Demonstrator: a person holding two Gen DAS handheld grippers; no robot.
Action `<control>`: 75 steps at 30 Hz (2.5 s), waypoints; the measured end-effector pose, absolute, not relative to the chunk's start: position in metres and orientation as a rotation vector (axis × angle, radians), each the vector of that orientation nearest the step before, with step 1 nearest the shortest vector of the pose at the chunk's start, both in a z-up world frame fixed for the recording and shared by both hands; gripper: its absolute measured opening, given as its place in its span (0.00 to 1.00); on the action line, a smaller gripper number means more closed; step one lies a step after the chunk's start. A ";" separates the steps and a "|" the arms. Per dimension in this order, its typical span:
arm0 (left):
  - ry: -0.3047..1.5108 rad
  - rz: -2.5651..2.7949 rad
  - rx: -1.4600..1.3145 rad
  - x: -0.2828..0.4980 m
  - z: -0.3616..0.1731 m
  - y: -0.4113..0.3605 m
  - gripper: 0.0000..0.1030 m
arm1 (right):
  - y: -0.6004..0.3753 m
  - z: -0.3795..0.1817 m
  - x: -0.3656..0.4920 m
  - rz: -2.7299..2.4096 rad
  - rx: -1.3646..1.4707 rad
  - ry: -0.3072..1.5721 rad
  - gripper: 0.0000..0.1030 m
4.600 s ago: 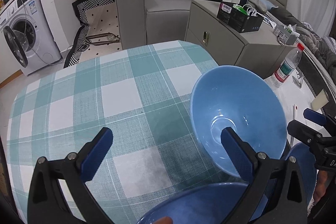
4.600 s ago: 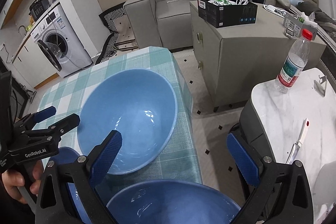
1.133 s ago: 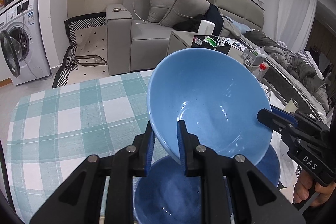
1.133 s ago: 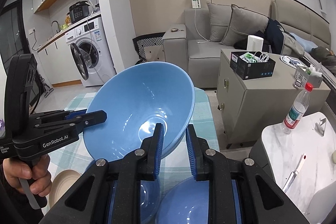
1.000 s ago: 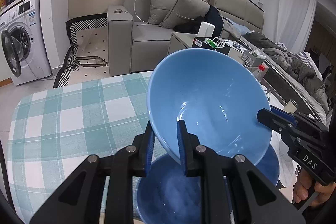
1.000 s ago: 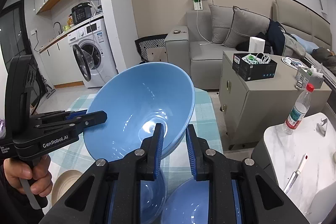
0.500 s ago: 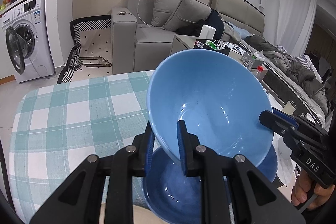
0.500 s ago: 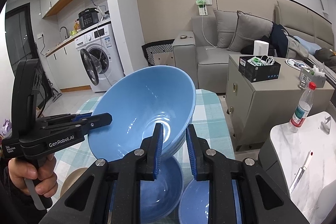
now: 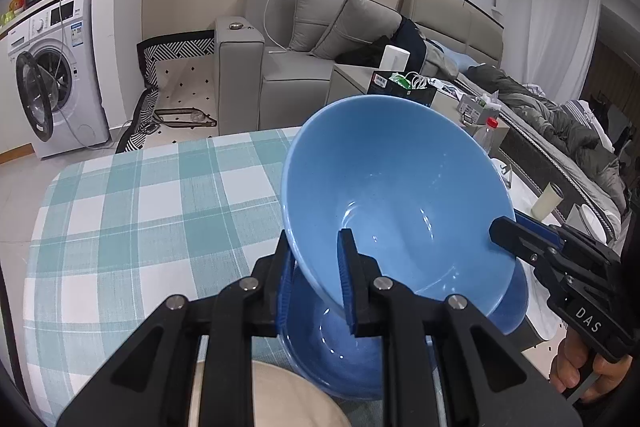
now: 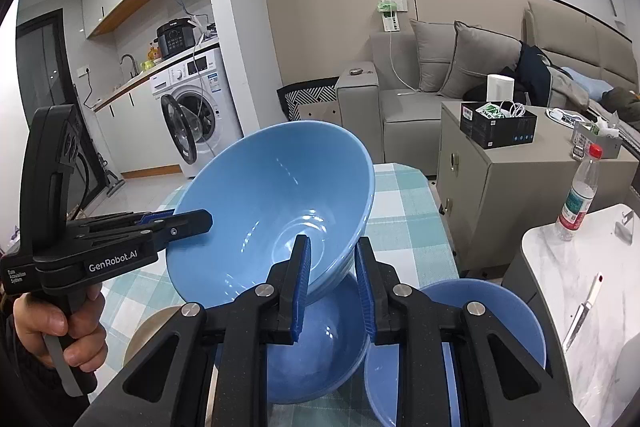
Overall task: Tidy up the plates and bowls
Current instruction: 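Lower the held blue bowl into the other blue bowl with both grippers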
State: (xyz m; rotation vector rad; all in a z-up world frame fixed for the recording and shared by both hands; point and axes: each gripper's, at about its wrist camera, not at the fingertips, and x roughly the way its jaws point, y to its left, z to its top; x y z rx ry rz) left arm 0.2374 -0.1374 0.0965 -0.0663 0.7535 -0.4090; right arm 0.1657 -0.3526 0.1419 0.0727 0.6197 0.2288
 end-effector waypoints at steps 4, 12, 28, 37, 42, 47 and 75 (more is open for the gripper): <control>0.768 -0.408 -0.060 0.233 0.090 -0.137 0.18 | -0.352 0.135 0.160 0.234 0.086 0.631 0.22; 0.776 -0.409 -0.052 0.226 0.081 -0.137 0.18 | -0.350 0.121 0.150 0.229 0.083 0.648 0.22; 0.817 -0.402 -0.058 0.220 0.058 -0.132 0.18 | -0.349 0.096 0.144 0.248 0.114 0.686 0.23; 0.840 -0.383 -0.059 0.222 0.045 -0.133 0.19 | -0.344 0.078 0.145 0.247 0.093 0.713 0.23; 0.854 -0.384 -0.055 0.222 0.039 -0.134 0.19 | -0.343 0.073 0.147 0.250 0.082 0.724 0.23; 0.864 -0.377 -0.042 0.222 0.035 -0.136 0.19 | -0.343 0.069 0.150 0.248 0.069 0.738 0.23; 0.898 -0.363 0.017 0.219 0.023 -0.145 0.22 | -0.342 0.058 0.154 0.261 0.040 0.791 0.29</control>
